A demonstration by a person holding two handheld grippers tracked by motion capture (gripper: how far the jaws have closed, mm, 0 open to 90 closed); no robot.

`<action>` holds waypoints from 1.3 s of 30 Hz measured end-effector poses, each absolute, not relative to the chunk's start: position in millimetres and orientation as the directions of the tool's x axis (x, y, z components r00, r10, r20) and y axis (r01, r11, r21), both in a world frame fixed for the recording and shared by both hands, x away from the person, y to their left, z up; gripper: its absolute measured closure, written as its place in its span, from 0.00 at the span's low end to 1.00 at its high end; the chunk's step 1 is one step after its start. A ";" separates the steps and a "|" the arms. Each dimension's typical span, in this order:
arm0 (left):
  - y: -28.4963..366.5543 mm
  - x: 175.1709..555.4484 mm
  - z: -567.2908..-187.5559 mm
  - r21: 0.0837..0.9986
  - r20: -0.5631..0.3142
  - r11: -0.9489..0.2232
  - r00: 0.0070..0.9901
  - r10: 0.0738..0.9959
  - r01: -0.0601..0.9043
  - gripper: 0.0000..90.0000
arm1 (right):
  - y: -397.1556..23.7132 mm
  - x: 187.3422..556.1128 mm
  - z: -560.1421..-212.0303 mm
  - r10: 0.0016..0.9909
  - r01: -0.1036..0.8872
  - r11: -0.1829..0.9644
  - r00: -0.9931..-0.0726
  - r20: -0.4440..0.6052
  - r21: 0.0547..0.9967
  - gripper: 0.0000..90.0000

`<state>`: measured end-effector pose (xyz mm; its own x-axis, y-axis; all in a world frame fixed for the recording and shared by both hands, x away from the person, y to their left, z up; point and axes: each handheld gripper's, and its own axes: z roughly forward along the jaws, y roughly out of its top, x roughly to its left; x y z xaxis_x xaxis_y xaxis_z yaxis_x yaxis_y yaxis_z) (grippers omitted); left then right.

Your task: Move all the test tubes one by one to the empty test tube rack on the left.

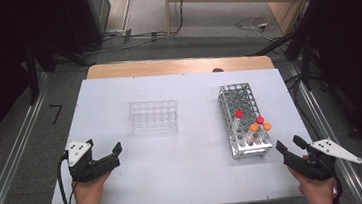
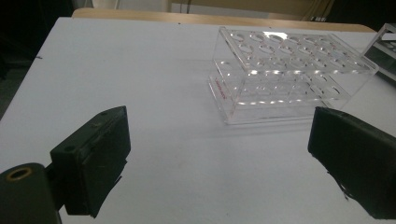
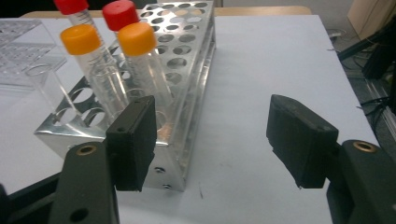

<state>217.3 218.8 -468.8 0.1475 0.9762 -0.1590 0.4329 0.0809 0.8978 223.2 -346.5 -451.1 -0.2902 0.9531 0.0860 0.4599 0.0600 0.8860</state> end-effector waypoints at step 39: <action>216.0 218.5 -470.5 0.894 -0.149 0.065 0.156 0.976 0.444 0.07 | -303.4 232.0 -456.0 0.893 0.440 0.171 -0.448 0.050 0.881 0.68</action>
<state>218.5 216.0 -470.5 0.1561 0.9765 -0.1487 0.4443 0.0651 0.8935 232.0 -303.4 -456.0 -0.4478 0.8927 0.0502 0.4401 0.1712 0.8814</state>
